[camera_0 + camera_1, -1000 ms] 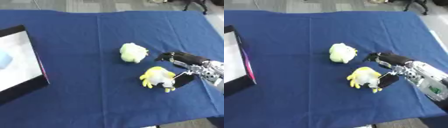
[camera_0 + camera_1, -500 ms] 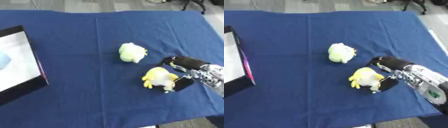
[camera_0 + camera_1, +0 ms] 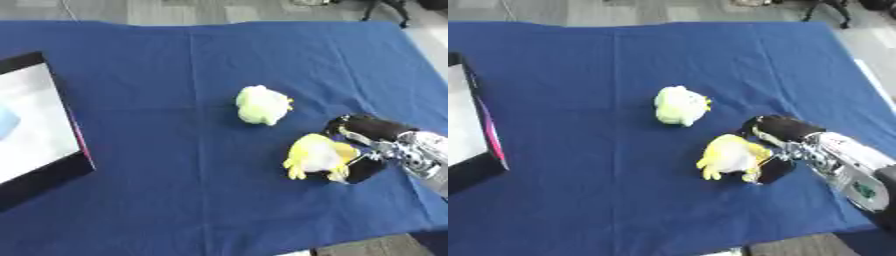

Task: Pick up the objects with one hand, pass them to the other hand, and then place them into the box on the other side of the table.

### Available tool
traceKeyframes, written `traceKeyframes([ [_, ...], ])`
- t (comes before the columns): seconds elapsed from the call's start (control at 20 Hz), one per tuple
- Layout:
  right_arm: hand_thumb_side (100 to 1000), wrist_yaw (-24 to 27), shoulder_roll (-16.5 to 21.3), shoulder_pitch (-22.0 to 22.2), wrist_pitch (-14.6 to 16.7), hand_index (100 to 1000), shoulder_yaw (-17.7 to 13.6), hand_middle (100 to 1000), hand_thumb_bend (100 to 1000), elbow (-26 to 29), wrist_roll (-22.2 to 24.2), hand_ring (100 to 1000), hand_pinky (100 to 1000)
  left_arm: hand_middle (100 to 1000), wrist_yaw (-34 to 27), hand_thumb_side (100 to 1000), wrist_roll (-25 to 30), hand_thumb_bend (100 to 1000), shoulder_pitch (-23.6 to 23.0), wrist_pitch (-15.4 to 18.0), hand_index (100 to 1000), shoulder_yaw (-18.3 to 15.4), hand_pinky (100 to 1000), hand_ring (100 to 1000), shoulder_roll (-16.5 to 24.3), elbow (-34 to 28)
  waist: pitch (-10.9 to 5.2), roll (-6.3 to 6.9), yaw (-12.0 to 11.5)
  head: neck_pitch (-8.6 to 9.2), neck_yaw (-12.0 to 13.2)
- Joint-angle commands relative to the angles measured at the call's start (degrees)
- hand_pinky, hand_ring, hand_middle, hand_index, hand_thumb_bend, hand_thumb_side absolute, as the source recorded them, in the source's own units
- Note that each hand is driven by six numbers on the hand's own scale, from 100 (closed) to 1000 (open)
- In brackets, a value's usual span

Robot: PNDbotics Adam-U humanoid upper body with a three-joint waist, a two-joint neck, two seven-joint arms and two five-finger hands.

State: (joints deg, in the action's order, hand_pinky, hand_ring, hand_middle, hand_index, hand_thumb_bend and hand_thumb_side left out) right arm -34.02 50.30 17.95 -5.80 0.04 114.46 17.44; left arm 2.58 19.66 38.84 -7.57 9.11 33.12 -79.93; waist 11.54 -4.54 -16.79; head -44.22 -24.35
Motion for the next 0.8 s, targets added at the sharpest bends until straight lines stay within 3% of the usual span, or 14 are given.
traceKeyframes([
  [0.05, 127, 2.5, 0.7, 0.0, -1.1, 640, -0.1, 553, 422, 0.1, -0.7, 705, 781, 684, 0.1, 580, 0.4, 100, 0.8, 0.2, 665, -0.1, 1000, 796, 0.7, -0.5, -0.53, 0.46, 0.0, 0.10, -0.2],
  [0.2, 203, 7.3, 0.8, -0.2, -2.6, 616, -0.3, 522, 435, 0.1, -2.4, 673, 766, 685, 0.2, 580, 0.5, 100, 0.7, 0.3, 665, 0.0, 1000, 797, 0.7, -0.5, -0.60, 0.47, 0.0, 0.10, -0.4],
  [0.45, 182, 12.9, 0.9, -0.3, -4.3, 608, -0.9, 493, 387, 0.1, -4.9, 642, 748, 685, 0.4, 579, 0.7, 100, 0.6, 0.4, 665, 0.0, 1000, 798, 0.8, -0.4, -0.73, 0.44, 0.0, 0.10, -0.6],
  [0.8, 162, 16.8, 1.4, -1.1, -3.0, 610, -2.3, 499, 360, 0.1, -5.5, 634, 739, 687, 0.4, 573, 0.8, 100, 0.7, 0.5, 665, 0.1, 1000, 819, 0.9, -0.6, -0.86, 0.52, 0.1, 0.10, -0.5],
])
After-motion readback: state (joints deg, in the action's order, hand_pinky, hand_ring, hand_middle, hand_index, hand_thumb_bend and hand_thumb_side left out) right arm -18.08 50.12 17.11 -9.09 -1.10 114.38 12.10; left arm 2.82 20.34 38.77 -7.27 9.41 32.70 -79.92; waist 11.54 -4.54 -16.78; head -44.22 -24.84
